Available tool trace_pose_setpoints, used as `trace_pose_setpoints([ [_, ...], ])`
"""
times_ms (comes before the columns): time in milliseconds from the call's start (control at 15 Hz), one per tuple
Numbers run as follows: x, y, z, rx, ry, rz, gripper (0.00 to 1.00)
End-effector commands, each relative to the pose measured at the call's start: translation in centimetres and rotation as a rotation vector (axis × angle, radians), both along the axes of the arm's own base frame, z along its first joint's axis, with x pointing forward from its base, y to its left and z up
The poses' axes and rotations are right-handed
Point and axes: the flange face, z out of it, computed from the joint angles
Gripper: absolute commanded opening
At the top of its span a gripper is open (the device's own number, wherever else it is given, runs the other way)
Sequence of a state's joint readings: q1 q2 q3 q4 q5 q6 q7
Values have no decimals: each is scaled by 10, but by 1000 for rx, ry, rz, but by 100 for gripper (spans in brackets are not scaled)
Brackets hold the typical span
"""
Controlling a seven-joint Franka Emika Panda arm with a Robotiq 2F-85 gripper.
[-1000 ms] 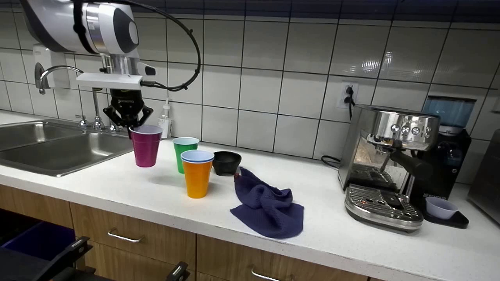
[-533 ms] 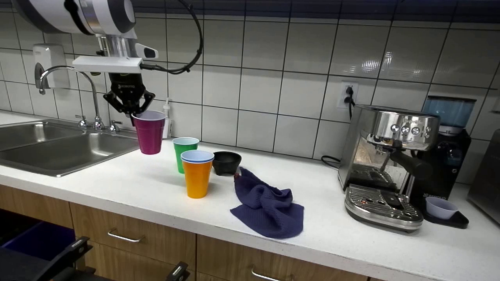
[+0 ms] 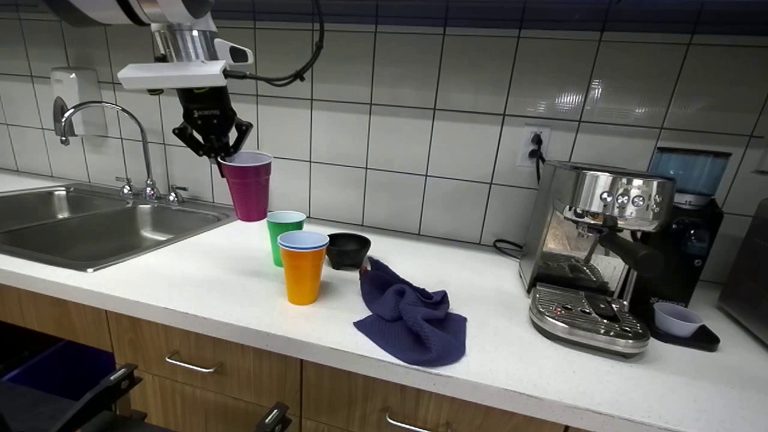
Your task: Stack the four cups together.
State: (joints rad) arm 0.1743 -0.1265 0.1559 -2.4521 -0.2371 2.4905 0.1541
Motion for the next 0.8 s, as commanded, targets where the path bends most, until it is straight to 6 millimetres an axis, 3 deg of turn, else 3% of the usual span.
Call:
trace_pose_setpoints([
  [0, -17, -16, 16, -51, -9, -52, 1],
  [733, -36, -57, 27, -102, 48, -191, 1],
])
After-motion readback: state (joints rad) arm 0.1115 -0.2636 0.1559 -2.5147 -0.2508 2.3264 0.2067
